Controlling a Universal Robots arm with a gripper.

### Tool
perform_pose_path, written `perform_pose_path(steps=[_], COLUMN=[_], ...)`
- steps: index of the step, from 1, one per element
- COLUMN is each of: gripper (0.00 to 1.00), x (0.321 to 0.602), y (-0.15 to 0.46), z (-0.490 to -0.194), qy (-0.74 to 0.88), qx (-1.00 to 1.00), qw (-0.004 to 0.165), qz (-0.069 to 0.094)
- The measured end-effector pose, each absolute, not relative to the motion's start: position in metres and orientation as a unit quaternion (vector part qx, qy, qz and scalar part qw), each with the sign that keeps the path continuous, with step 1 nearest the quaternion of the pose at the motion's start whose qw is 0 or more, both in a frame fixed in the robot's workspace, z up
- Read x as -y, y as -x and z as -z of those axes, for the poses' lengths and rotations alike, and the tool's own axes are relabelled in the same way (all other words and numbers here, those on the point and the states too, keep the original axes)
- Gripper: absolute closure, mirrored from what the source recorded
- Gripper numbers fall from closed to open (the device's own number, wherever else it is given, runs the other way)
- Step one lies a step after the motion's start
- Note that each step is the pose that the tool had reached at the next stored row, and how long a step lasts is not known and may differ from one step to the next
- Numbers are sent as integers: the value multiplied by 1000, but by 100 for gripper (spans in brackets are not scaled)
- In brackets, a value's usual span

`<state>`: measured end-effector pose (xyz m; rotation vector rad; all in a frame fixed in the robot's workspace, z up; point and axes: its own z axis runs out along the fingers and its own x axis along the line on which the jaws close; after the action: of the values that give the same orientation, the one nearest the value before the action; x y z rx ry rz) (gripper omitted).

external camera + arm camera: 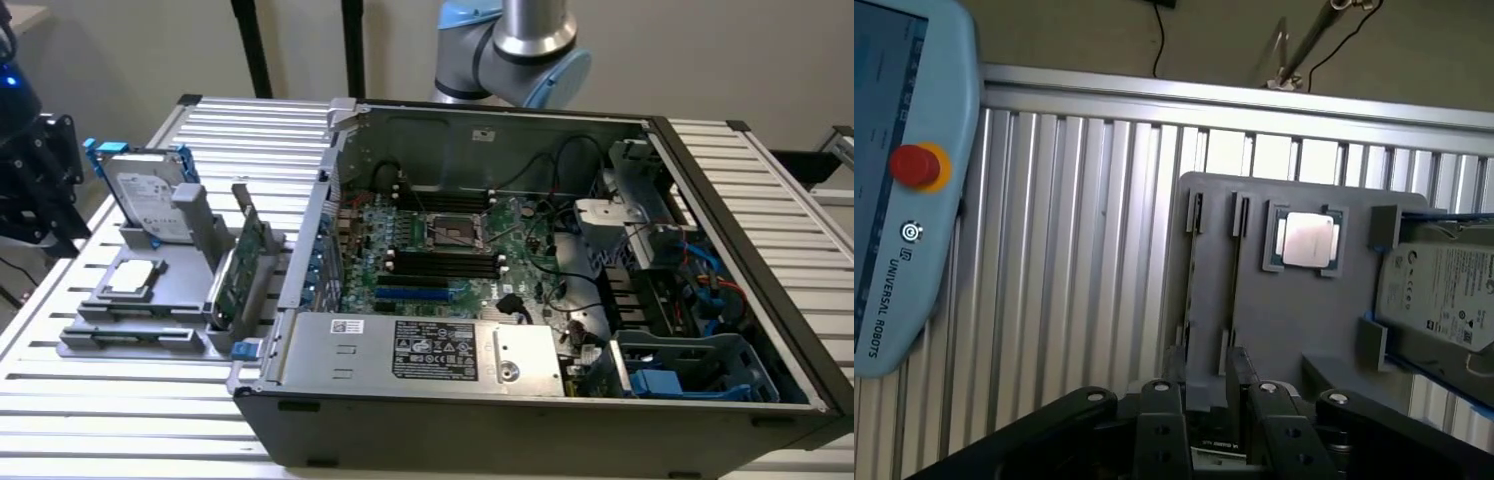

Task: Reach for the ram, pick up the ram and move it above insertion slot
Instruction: 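Pick up the ram and move it above insertion slot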

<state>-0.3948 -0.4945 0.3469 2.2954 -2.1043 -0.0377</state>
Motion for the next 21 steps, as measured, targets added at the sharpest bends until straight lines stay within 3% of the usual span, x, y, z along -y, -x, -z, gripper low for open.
perform_pose_path(steps=[21], gripper=[69], x=[495], y=[400], z=[-309], qy=[-737], qx=[676], qw=[11], qz=[9])
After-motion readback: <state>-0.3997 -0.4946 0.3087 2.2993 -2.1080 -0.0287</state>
